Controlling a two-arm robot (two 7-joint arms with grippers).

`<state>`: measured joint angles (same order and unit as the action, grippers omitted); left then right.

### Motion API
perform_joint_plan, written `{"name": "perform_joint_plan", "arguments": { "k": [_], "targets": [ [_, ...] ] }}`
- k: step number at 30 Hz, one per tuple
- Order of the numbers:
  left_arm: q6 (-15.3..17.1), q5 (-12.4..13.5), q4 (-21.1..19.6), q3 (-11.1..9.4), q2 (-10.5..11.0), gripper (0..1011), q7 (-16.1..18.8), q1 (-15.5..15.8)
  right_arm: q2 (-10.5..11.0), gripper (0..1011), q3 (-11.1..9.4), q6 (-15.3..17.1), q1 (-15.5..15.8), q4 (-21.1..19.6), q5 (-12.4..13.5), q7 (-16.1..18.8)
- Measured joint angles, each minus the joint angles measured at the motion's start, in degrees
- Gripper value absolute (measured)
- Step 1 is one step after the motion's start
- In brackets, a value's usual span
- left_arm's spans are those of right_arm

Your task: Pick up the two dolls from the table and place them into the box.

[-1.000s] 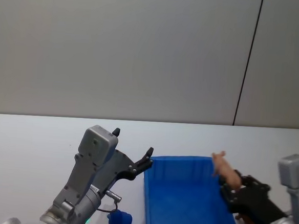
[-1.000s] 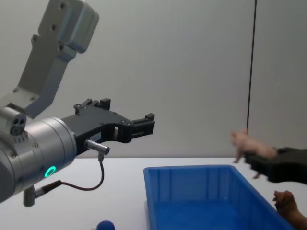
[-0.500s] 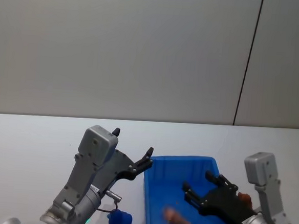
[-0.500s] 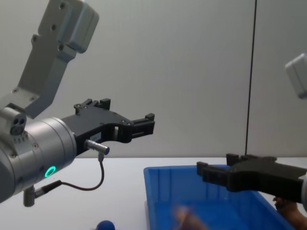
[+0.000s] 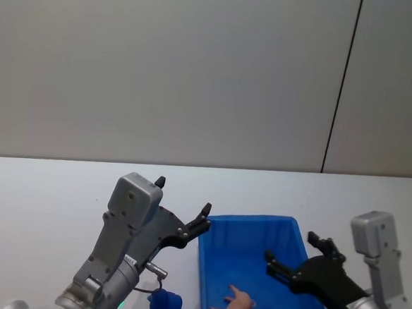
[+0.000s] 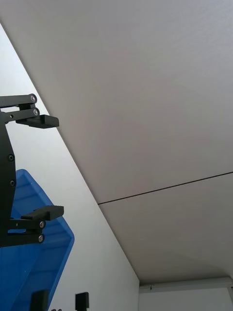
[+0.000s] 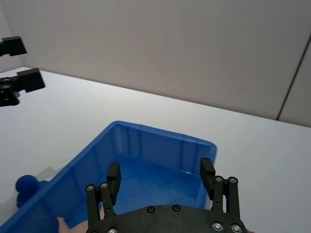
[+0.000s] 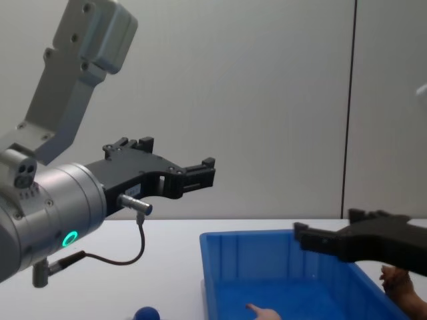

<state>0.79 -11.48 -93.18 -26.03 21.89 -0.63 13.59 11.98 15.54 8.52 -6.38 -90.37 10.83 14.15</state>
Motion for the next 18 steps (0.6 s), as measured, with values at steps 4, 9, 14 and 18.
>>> {"name": "perform_joint_plan", "arguments": {
  "k": [4, 9, 14, 18],
  "targets": [
    [0.0, 0.0, 0.0, 0.0, 0.0, 1003, 0.0, 0.0, 0.9, 1001, -0.6, -0.1, 1.2, -1.5, 0.0, -1.9],
    [0.0, 0.0, 0.0, 0.0, 0.0, 1003, 0.0, 0.0, 2.4, 1001, -1.5, -0.1, 3.2, -3.9, 0.2, -4.4],
    [0.0, 0.0, 0.0, 0.0, 0.0, 1003, 0.0, 0.0, 3.9, 1001, -2.3, 0.6, 5.2, -6.0, 0.6, -6.7],
    [0.0, 0.0, 0.0, 0.0, 0.0, 1003, 0.0, 0.0, 4.8, 1001, -2.9, 1.0, 6.5, -6.9, 0.9, -8.0]
  ]
}}
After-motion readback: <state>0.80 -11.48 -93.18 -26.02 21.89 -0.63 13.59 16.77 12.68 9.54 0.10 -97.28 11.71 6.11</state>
